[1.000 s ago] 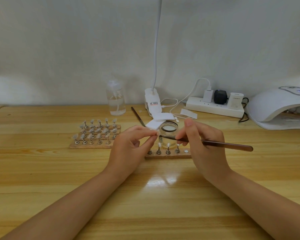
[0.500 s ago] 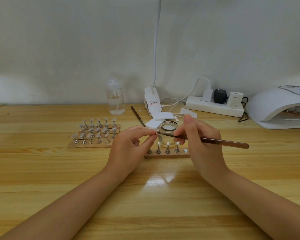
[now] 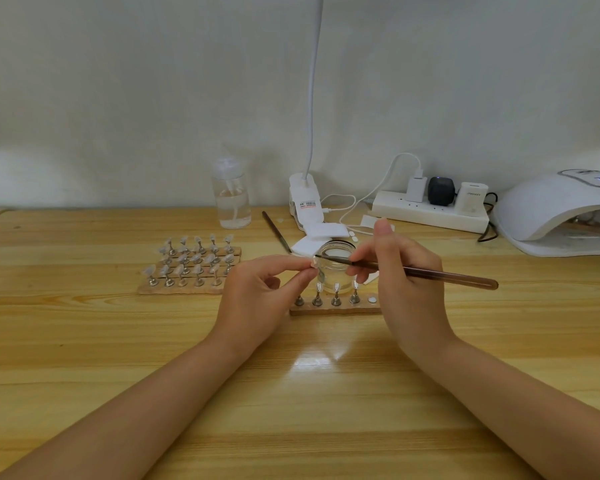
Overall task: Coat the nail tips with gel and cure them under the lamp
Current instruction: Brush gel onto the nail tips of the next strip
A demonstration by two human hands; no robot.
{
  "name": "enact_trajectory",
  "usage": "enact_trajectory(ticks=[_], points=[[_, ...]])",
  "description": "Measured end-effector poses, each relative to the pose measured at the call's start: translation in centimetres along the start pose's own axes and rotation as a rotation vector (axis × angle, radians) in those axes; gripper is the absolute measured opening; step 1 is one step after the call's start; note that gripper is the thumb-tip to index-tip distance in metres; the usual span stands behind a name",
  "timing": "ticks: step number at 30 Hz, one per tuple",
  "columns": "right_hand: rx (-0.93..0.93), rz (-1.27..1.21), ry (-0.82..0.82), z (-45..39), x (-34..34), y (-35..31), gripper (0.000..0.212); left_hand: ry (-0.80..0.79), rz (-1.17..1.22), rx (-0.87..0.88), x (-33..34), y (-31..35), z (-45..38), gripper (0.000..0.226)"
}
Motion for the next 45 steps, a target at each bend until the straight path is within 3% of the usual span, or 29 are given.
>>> enact_trajectory(ticks=[14,23,34,45], points=[[0.018,0.012,-0.005,0.19,-0.17,-0.14,0.052,-0.002,-0.001,0.01,-0.02,-0.01,-0.03,0.02],[0.021,0.016,-0.006,0.09,0.04,0.07,0.041,-0.012,0.005,0.006,0.08,-0.07,-0.03,0.019],[0.017,-0.005,-0.012,0.32,-0.12,-0.28,0.049,-0.019,0.008,0.023,0.12,0.12,0.02,0.022],[0.02,0.033,-0.023,-0.19,-0.15,-0.04,0.041,-0.044,0.005,0.051,0.33,0.19,-0.01,0.021]])
Point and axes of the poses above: each hand's wrist, its own z-axis away from the middle knuckle, its own x-axis out of the palm, y = z × x, the point moved 6 cm from there along -z, towards the middle knuckle, and after that the axes turned 11 degrees about -x, right-handed, at the moved point
